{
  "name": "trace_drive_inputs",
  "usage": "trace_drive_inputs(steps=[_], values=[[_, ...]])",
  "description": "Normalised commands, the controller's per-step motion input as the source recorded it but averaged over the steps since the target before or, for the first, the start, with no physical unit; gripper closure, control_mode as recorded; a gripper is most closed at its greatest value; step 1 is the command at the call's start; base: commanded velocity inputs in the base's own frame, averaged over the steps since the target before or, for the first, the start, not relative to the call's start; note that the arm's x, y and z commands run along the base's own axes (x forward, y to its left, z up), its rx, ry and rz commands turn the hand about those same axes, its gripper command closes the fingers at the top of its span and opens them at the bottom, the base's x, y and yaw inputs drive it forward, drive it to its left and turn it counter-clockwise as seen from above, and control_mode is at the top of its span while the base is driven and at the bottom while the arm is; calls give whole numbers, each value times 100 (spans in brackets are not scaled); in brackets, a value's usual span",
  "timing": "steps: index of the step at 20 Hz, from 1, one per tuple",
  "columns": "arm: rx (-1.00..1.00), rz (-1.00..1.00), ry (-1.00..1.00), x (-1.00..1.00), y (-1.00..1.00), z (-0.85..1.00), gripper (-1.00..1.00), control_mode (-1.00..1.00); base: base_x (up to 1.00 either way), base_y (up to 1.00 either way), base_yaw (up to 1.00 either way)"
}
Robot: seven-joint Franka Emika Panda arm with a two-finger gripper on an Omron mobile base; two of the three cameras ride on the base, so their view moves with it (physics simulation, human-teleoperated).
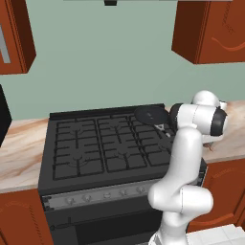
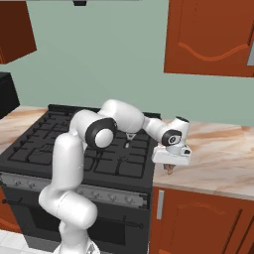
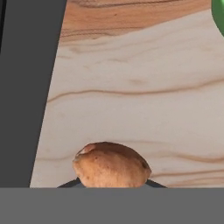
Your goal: Put the mushroom and corn in the pan. Then turn on the rear right burner and set the heat to medium.
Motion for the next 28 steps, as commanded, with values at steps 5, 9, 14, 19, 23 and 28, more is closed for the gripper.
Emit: trace_drive_inputs(steps=[5,9,14,19,23,28], values=[[0,0,-2,0,3,3,100,-100,0,0,0],[0,0,-13,-13,9,35,100,-100,0,0,0],[0,0,-15,-22,30,54,100,-100,0,0,0],[0,0,-14,-2,68,58,100,-100,0,0,0],[0,0,-8,1,89,44,100,-100,0,0,0],[-3,-2,0,15,99,33,100,-100,0,0,0]])
